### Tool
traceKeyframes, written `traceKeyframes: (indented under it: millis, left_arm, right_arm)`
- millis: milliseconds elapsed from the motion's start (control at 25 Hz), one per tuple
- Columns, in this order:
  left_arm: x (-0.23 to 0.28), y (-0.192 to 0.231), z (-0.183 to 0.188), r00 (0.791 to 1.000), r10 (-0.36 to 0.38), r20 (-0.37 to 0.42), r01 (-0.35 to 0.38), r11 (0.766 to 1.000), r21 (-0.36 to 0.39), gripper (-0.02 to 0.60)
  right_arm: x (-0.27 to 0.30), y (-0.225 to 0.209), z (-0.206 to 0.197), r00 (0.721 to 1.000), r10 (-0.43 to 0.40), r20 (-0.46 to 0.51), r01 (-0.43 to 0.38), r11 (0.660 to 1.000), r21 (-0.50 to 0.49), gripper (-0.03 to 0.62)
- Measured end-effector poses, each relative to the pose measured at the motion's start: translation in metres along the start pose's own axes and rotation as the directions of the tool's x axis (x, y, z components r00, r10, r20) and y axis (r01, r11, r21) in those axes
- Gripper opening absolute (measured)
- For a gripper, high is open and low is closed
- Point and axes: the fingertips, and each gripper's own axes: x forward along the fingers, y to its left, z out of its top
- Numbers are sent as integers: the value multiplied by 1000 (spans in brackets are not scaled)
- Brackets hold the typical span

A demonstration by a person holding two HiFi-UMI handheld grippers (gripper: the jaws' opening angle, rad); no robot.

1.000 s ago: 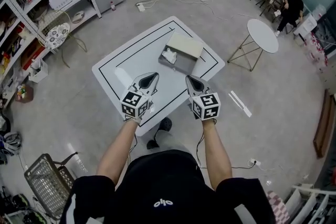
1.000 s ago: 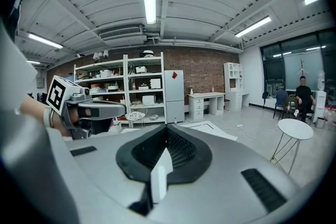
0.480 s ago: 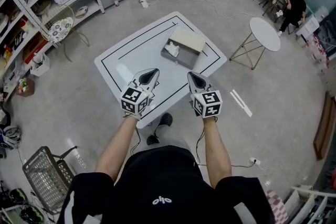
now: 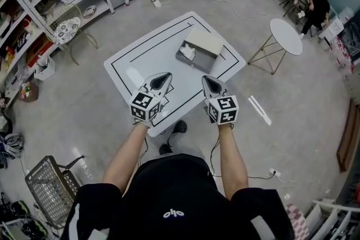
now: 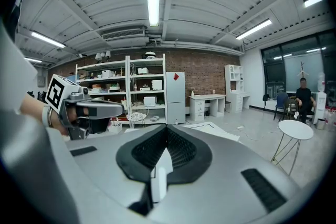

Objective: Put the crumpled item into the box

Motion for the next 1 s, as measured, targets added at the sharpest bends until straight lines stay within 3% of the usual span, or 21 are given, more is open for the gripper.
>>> traceKeyframes:
  millis: [1000]
  left_arm:
    - [-4, 6, -1, 1000, -3, -5, 3, 1000, 2, 8]
  right_arm:
    - [8, 6, 0, 1000, -2, -2, 2, 1000, -5, 9]
